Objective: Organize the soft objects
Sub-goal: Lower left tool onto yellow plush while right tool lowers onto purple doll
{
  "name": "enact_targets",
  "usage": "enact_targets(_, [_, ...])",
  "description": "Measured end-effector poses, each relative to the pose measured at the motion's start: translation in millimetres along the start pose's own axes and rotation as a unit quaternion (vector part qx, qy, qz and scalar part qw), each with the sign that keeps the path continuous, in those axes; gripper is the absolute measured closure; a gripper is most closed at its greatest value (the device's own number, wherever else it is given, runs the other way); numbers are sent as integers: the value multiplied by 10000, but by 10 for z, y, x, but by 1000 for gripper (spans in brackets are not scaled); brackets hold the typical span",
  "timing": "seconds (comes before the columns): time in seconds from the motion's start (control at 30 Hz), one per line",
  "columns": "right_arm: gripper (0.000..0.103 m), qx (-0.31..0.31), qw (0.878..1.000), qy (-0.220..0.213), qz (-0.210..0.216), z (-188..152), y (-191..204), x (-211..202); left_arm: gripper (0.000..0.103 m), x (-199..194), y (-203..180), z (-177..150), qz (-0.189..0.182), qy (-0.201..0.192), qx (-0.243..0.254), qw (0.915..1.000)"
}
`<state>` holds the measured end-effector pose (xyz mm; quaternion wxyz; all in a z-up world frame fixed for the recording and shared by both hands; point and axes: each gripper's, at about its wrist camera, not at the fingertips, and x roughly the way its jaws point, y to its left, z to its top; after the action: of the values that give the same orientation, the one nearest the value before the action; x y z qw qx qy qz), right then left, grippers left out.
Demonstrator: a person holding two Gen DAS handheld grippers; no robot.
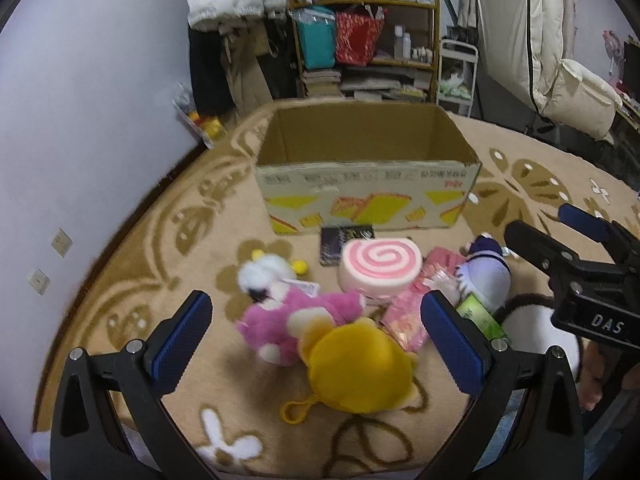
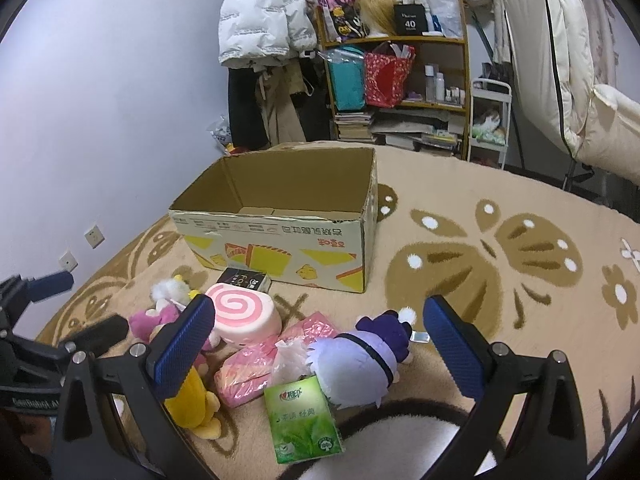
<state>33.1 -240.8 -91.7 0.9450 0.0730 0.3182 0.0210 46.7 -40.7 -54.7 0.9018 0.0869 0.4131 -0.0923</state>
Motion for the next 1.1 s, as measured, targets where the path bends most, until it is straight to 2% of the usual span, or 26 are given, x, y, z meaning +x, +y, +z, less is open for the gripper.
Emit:
enact_targets(0.5, [0, 414, 9974, 573, -129, 50, -267, 522, 0, 585, -48, -57, -213, 943, -498, 9941])
enact_targets(1.1, [0, 772, 9892, 1218, -259, -121, -492, 940, 0, 914, -177, -251, -454, 1744, -457, 9826])
